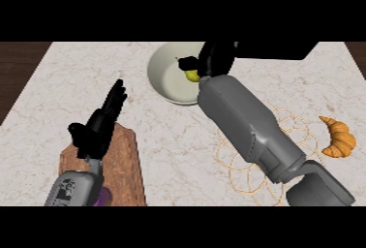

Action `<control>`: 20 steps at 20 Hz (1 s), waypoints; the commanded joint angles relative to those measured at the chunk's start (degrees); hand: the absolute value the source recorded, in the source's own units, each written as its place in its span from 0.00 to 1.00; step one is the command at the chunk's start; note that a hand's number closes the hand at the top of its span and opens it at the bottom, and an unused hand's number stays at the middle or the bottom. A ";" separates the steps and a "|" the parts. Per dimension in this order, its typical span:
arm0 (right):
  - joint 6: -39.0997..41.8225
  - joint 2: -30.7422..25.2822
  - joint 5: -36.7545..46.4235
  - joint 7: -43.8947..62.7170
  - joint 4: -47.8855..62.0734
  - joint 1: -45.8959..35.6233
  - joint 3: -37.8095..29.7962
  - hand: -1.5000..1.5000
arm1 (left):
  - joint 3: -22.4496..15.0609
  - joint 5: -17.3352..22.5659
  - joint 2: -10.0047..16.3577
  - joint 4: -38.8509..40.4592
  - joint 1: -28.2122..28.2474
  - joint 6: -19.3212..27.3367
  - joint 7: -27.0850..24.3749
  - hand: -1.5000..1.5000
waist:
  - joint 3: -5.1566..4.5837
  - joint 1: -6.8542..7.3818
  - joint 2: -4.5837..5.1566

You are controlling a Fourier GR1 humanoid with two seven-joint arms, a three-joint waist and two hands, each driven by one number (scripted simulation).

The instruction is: Pick the pear from the placemat and place it in the bowl

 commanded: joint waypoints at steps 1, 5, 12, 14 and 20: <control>-8.82 0.28 0.25 1.86 -1.95 -0.66 -1.04 0.00 | 0.28 -0.35 0.47 1.16 3.27 -0.36 -3.54 0.50 | -0.04 -0.85 -0.34; -9.38 0.28 -1.08 5.48 -7.96 -0.01 -0.48 0.00 | 0.59 -0.59 -0.60 -0.58 0.22 1.60 1.40 0.50 | -0.01 -1.92 -0.79; -12.86 0.28 -1.79 1.68 -24.43 14.18 0.49 0.00 | 2.15 1.30 1.36 -4.38 4.84 -0.26 0.93 0.50 | 0.03 -3.46 -1.25; -10.33 -0.28 -0.68 2.22 -28.66 15.43 -0.66 0.00 | 4.06 2.74 4.19 -5.57 4.58 -2.62 2.10 0.50 | 0.01 -3.33 -1.15; -6.14 -0.78 4.81 4.55 -43.66 26.64 2.41 0.00 | 2.17 -0.18 1.06 -1.23 3.86 -0.40 -1.21 0.50 | -0.02 -3.39 -0.95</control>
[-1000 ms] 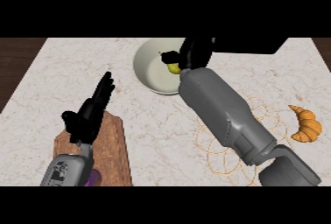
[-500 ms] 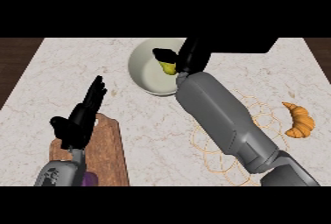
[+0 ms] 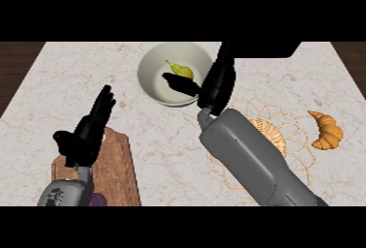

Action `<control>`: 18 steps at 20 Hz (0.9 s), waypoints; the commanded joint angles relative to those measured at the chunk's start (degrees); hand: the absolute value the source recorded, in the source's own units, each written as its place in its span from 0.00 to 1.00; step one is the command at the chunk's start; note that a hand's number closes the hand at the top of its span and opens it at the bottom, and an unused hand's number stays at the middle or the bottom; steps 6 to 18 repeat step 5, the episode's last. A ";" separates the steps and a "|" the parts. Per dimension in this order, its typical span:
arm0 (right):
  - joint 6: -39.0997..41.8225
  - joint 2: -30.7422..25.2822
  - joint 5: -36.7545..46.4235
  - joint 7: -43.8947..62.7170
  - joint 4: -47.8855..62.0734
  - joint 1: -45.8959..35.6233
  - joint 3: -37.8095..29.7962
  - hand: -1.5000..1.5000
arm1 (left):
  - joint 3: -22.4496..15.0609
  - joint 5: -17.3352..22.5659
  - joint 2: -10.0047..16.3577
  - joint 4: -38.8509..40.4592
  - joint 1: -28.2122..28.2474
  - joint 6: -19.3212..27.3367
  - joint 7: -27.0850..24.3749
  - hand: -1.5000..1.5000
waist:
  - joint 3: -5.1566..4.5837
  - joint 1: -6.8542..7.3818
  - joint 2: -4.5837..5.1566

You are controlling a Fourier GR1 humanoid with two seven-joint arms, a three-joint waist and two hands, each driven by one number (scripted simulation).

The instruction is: Pick the pear from the placemat and place it in the bowl

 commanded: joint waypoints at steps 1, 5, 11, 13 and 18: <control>1.83 -0.23 3.27 -0.12 -10.08 9.68 2.03 0.00 | -0.14 -0.13 -0.12 -1.31 1.38 -0.22 0.18 0.50 | 0.00 0.11 0.10; 1.82 0.60 11.68 9.33 -15.71 11.79 4.86 0.00 | 0.00 0.22 0.17 -1.46 1.71 -1.43 0.51 0.50 | -0.03 0.22 0.08; 1.82 0.60 11.68 9.33 -15.71 11.79 4.86 0.00 | 0.00 0.22 0.17 -1.46 1.71 -1.43 0.51 0.50 | -0.03 0.22 0.08; 1.82 0.60 11.68 9.33 -15.71 11.79 4.86 0.00 | 0.00 0.22 0.17 -1.46 1.71 -1.43 0.51 0.50 | -0.03 0.22 0.08; 1.82 0.60 11.68 9.33 -15.71 11.79 4.86 0.00 | 0.00 0.22 0.17 -1.46 1.71 -1.43 0.51 0.50 | -0.03 0.22 0.08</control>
